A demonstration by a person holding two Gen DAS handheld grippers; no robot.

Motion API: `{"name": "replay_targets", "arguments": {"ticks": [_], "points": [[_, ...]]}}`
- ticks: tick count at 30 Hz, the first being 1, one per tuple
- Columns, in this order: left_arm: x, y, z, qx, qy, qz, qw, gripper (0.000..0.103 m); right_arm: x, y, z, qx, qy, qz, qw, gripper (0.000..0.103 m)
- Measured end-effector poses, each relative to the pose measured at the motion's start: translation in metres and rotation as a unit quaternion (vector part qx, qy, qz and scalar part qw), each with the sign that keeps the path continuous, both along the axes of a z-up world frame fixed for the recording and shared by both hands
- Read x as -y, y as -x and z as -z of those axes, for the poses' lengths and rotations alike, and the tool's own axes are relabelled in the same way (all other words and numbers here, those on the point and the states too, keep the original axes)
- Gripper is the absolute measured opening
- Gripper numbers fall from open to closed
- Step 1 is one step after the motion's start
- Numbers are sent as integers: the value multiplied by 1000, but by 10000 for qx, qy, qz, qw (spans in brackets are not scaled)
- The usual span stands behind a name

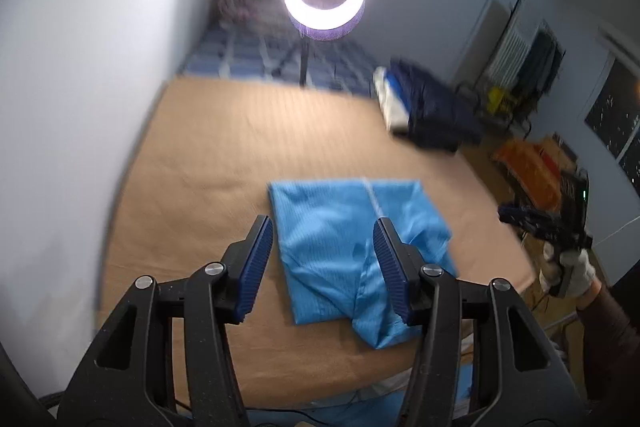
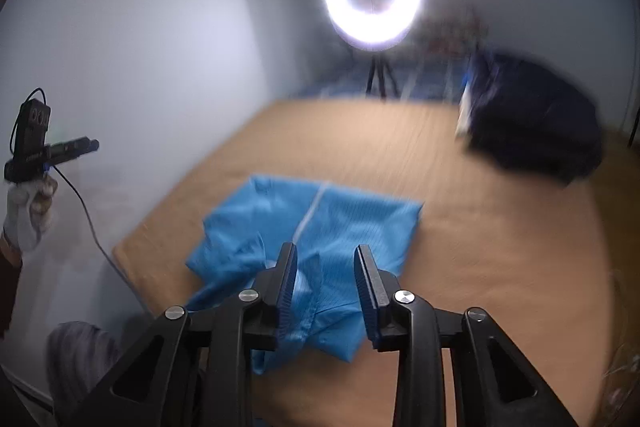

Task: Fold large clothes
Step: 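Lower both open tools to the folded jacket edge and grasp it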

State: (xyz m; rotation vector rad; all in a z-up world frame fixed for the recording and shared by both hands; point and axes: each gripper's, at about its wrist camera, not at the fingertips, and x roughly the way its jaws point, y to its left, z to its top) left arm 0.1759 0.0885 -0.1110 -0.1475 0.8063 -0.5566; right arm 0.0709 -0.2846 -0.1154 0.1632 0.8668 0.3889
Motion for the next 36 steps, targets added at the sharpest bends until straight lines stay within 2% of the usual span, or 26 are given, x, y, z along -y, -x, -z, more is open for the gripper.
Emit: {"name": "replay_targets", "arguments": {"ticks": [3, 5, 9, 11, 13, 15, 18, 22, 23, 24, 25, 26, 27, 30, 32, 36], "points": [[30, -18, 46, -343, 70, 180, 9992, 49, -16, -28, 42, -296, 103, -15, 9995, 27], [51, -31, 75, -498, -55, 258, 9984, 49, -23, -41, 63, -434, 154, 7, 9989, 27], [80, -53, 123, -845, -76, 383, 9957, 46, -18, -64, 109, -813, -43, 241, 9964, 27], [90, -63, 146, -931, -294, 386, 9945, 46, -16, -68, 128, -966, -152, 364, 9945, 27], [97, -69, 173, -1022, -769, 386, 9910, 46, -19, -63, 142, -1162, -134, 357, 9925, 27], [95, -71, 195, -1227, -874, 456, 9875, 43, -29, -52, 156, -1312, -12, 209, 9911, 28], [87, -66, 192, -1124, -822, 563, 9887, 41, -40, -37, 154, -1276, 263, -73, 9915, 28], [61, -64, 172, -1152, -322, 370, 9921, 41, -20, -30, 125, -1086, 49, -7, 9941, 29], [51, -67, 167, -1207, -160, 292, 9921, 45, -16, -30, 121, -1017, 24, 28, 9948, 31], [43, -71, 166, -1304, 49, 189, 9913, 49, -7, -28, 114, -915, -104, 89, 9957, 37], [35, -76, 166, -1446, 300, 73, 9890, 61, 1, -28, 110, -860, -267, 153, 9958, 52], [28, -81, 168, -1608, 545, -18, 9855, 68, 9, -28, 108, -837, -409, 233, 9954, 61], [20, -89, 173, -1868, 909, -92, 9781, 70, 20, -29, 108, -838, -571, 384, 9941, 75], [8, -109, 193, -2549, 1806, -236, 9497, 70, 43, -35, 121, -1053, -1084, 704, 9860, 78], [3, -116, 203, -2783, 2155, -296, 9355, 70, 56, -40, 138, -1331, -1531, 841, 9756, 77], [2, -126, 220, -3085, 2380, -316, 9204, 70, 62, -45, 165, -1716, -1965, 792, 9621, 76]]}}
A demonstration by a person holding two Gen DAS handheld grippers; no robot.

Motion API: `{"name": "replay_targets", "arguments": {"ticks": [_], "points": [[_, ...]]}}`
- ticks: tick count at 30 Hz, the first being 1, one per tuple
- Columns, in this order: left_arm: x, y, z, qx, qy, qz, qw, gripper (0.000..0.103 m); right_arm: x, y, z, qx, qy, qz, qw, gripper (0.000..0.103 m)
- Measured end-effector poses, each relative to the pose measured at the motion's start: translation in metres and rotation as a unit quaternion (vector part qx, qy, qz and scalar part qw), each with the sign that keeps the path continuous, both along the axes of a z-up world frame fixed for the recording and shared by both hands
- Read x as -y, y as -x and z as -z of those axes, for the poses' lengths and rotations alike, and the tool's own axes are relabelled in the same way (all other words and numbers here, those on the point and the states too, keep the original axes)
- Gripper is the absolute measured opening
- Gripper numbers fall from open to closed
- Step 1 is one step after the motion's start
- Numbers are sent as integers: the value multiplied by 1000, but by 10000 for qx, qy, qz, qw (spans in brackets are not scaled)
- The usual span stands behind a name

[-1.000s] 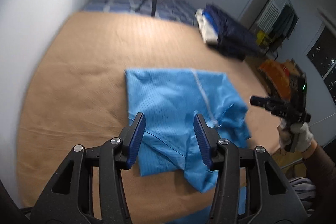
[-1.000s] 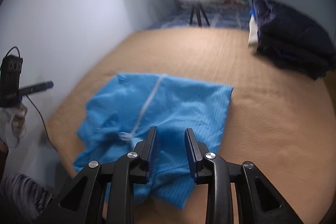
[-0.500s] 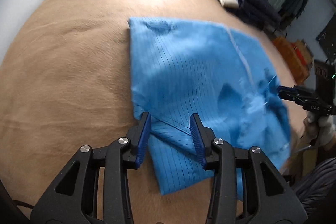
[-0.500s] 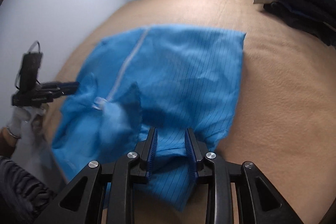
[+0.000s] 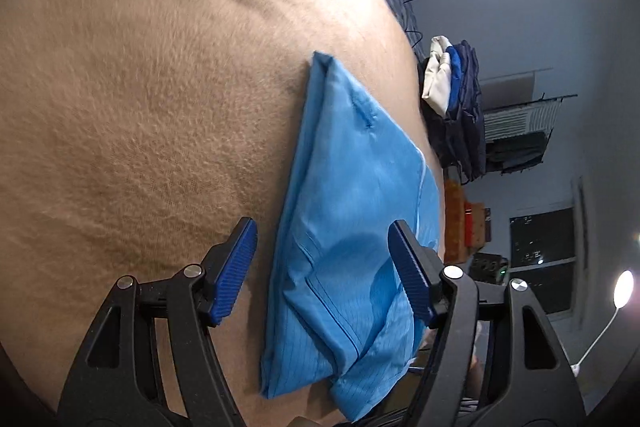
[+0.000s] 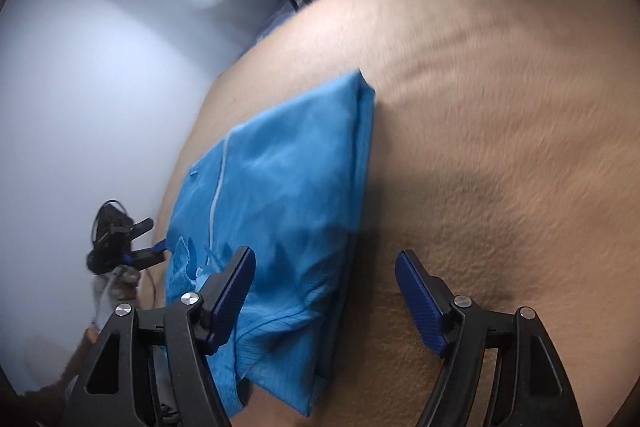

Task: Fold large clothes
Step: 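Lower both open tools to the folded jacket edge and grasp it, then lift the folded jacket with both tools and carry it onto the dark clothes stack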

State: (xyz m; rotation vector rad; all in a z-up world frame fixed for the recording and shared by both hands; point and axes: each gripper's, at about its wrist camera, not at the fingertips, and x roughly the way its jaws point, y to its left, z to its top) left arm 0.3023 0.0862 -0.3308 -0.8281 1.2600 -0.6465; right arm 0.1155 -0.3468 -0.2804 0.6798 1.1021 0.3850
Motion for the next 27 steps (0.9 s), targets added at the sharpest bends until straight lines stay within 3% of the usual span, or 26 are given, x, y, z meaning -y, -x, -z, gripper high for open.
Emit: {"name": "replay_targets", "arguments": {"ticks": [4, 5, 8, 12, 14, 15, 16, 19, 22, 27], "points": [[11, -10, 5, 52, -47, 73, 9999, 68, 2, -7, 13, -53, -382, 0, 9993, 75], [15, -13, 4, 72, -104, 90, 9999, 63, 3, -8, 14, -49, -452, 7, 9990, 75], [30, -20, 6, 103, -307, 188, 9993, 49, -2, -15, 19, -72, -717, -41, 9974, 64], [48, -20, 0, 305, -585, 418, 9969, 49, -20, -27, 25, -78, -831, -213, 9963, 59], [51, -18, -4, 371, -840, 476, 9946, 37, -27, -30, 25, -99, -887, -252, 9957, 53], [54, -17, -6, 418, -1007, 496, 9928, 33, -32, -31, 26, -136, -890, -292, 9955, 42], [56, -14, -9, 497, -1148, 500, 9909, 27, -35, -32, 26, -168, -793, -316, 9962, 34], [66, -1, -23, 856, -1616, 566, 9815, 20, -42, -31, 18, -109, -469, -401, 9980, 20], [81, 9, -37, 1218, -2001, 629, 9701, 12, -50, -28, 4, -42, -102, -470, 9988, 13], [91, 21, -57, 1356, -1815, 581, 9723, 8, -68, -31, -24, 110, 658, -629, 9958, 5]]}}
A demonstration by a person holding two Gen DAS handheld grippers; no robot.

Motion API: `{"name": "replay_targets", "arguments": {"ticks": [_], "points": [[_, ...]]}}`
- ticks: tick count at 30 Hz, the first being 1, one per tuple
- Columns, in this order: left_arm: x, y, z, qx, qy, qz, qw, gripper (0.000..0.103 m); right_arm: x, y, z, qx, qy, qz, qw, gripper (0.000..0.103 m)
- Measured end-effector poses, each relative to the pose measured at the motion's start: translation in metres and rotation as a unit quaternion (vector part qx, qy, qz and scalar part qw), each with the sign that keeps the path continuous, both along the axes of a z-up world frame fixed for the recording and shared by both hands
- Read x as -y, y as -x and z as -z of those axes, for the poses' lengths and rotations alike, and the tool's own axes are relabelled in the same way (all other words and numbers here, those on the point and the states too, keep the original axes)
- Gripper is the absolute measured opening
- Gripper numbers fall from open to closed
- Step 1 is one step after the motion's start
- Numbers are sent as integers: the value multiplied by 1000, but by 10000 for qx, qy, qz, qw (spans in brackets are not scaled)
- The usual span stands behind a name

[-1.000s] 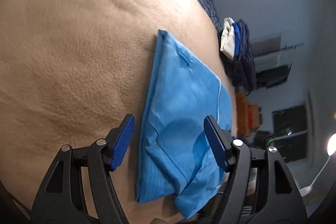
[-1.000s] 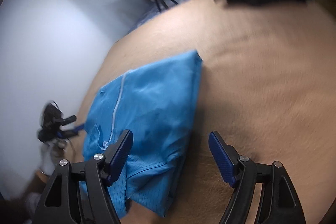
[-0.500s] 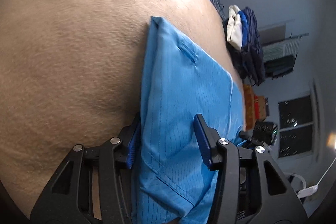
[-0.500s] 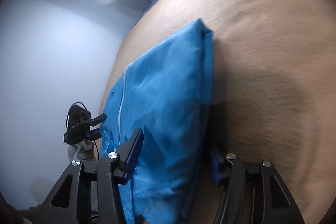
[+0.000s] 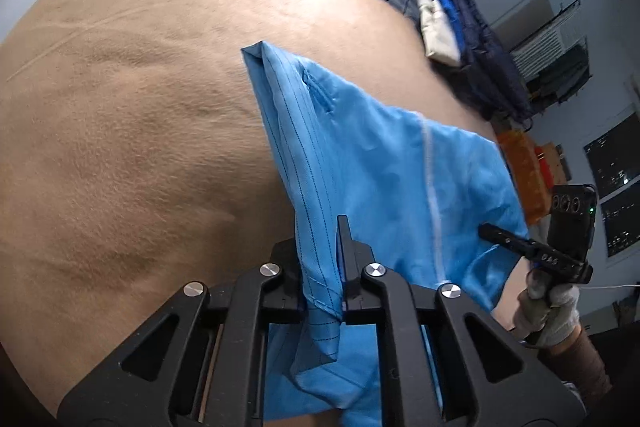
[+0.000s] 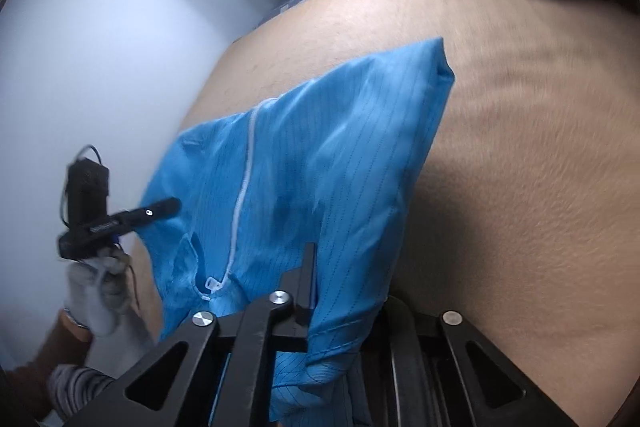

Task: Fold large clothes
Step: 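Lift the folded jacket with both tools and carry it onto the dark clothes stack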

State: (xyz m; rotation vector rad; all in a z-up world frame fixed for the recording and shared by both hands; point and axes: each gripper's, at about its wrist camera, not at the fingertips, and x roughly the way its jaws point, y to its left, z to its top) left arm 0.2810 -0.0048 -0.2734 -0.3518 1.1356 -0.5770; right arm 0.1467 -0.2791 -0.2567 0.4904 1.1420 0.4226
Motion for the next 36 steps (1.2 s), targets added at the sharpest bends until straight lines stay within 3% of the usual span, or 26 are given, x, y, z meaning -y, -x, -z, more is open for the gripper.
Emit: {"name": "replay_targets", "arguments": {"ticks": [7, 13, 25, 36], "points": [[7, 18, -28, 166, -34, 140, 9998, 6, -31, 3, -42, 330, 909, -308, 9948, 3], [25, 25, -53, 363, -20, 283, 9989, 6, -36, 7, -73, 598, 1322, -523, 9880, 3], [96, 22, -115, 895, 140, 787, 9928, 6, 35, 15, -120, 1005, 1703, -94, 9802, 2], [197, -32, -169, 1404, 471, 1156, 9822, 5, 109, -27, -163, 1346, 2351, 294, 9622, 2]]}}
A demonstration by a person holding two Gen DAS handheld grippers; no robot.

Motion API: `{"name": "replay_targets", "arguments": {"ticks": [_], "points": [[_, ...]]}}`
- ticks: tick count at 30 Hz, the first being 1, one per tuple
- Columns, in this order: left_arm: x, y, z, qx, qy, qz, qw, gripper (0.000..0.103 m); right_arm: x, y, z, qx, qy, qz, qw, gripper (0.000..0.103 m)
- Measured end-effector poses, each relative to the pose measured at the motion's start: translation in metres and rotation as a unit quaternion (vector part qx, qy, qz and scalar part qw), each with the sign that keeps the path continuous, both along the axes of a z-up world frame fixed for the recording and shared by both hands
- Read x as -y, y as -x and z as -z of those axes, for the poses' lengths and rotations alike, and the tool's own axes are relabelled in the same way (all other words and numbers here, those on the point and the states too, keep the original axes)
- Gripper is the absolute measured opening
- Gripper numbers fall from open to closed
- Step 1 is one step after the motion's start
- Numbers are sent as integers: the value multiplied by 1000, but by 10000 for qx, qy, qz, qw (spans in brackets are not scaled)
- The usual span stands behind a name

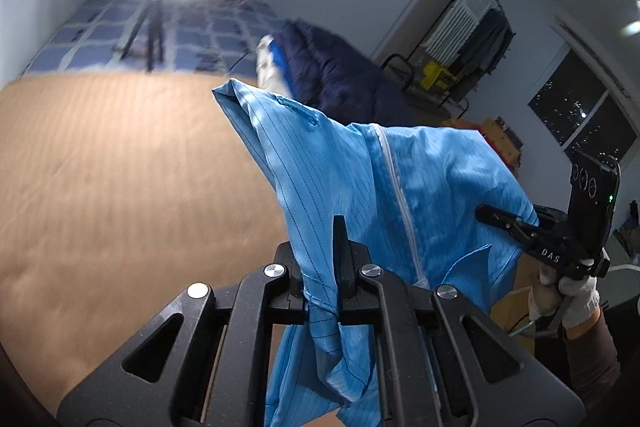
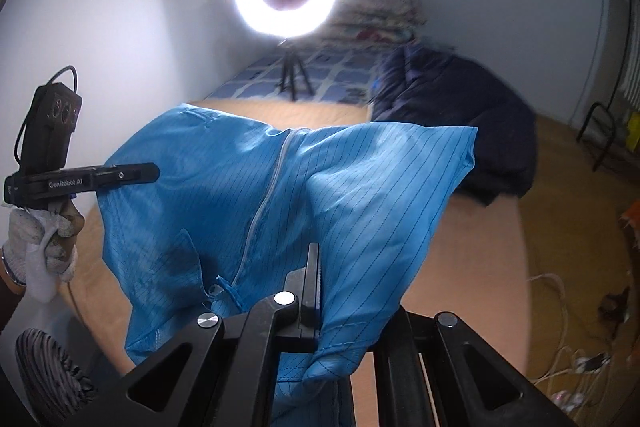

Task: Fold large clothes
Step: 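Lift the folded jacket with both tools and carry it onto the dark clothes stack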

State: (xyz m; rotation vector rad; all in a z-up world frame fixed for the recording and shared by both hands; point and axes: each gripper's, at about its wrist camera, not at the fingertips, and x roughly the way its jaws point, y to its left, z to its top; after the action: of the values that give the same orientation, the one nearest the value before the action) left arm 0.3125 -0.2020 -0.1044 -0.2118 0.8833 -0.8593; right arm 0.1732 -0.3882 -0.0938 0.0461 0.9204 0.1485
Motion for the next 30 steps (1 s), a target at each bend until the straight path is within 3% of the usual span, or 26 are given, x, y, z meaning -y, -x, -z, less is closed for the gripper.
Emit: {"name": "replay_targets", "arguments": {"ticks": [10, 18, 23, 30], "points": [[101, -99, -40, 501, 288, 212, 9981, 5, 82, -97, -12, 327, 243, 359, 9985, 2], [184, -170, -55, 688, 172, 260, 9971, 5, 139, -186, -10, 458, 552, 691, 9950, 2], [220, -197, -68, 801, 209, 146, 9965, 5, 162, -228, -19, 575, 797, 789, 9920, 2], [263, -224, -80, 1110, -28, 44, 9938, 5, 201, -273, -23, 780, 803, 974, 9889, 2]]}}
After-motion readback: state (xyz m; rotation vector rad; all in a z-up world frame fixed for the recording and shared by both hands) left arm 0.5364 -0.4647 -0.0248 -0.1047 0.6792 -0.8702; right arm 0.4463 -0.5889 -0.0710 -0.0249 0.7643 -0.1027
